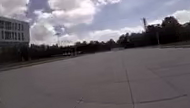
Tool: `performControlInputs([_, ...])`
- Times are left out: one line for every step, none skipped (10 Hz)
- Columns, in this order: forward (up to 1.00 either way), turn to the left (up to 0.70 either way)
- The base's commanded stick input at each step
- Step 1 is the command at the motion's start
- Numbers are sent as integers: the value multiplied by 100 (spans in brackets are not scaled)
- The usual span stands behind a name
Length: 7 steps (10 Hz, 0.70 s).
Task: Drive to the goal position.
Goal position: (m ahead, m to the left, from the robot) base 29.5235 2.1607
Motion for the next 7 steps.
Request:
performControlInputs([70,0])
performControlInputs([70,0])
performControlInputs([70,0])
performControlInputs([70,0])
performControlInputs([70,0])
performControlInputs([70,0])
performControlInputs([70,0])
